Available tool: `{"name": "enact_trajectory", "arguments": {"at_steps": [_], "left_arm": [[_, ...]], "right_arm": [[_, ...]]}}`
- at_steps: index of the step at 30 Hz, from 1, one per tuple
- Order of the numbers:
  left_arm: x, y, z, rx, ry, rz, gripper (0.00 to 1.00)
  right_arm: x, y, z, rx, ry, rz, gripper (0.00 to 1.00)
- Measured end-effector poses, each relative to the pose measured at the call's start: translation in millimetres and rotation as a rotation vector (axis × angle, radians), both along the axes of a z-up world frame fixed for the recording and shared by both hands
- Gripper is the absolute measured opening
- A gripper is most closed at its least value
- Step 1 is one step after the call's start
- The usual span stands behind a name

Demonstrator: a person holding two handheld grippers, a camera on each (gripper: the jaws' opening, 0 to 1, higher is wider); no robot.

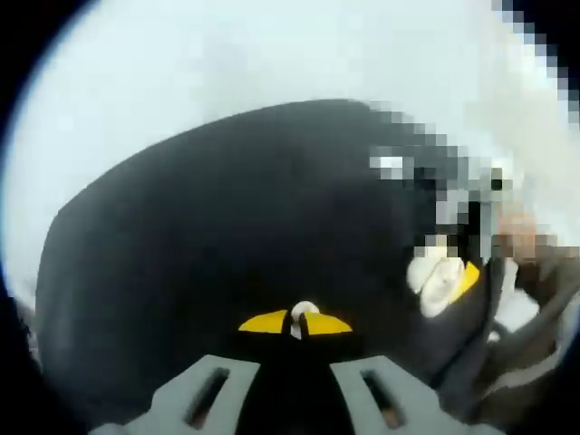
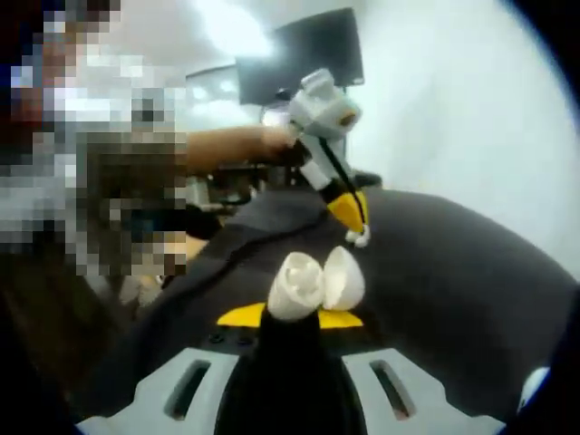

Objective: Pick up three earphones and place each one into its charging case using tactile feedback, ensure that each earphone is properly inserted and securely positioned inside the case.

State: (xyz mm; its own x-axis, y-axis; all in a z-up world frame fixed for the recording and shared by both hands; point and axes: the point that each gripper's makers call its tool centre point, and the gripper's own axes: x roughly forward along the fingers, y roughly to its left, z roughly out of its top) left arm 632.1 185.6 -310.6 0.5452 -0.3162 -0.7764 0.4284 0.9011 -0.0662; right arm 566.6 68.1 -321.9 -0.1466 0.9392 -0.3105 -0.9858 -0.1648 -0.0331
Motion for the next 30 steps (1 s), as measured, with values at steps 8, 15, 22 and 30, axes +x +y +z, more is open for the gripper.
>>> {"name": "enact_trajectory", "arguments": {"at_steps": [8, 15, 22, 30], "left_arm": [[-12.1, -11.0, 12.3, -0.073, 0.012, 0.119, 0.03], [-31.5, -25.2, 6.7, -0.216, 0.071, 0.172, 0.03], [-29.6, -22.8, 13.2, -0.250, 0.057, 0.222, 0.03], [-31.1, -7.9, 6.2, -0.151, 0.042, 0.277, 0.03]], "right_arm": [[-1.0, 0.5, 0.8, 0.010, -0.055, 0.009, 0.21], [2.8, 2.0, 2.1, 0.019, -0.075, 0.011, 0.21], [3.0, 5.1, 2.0, 0.012, -0.029, 0.018, 0.26], [2.3, 6.3, 4.6, 0.024, -0.007, 0.024, 0.28]]}}
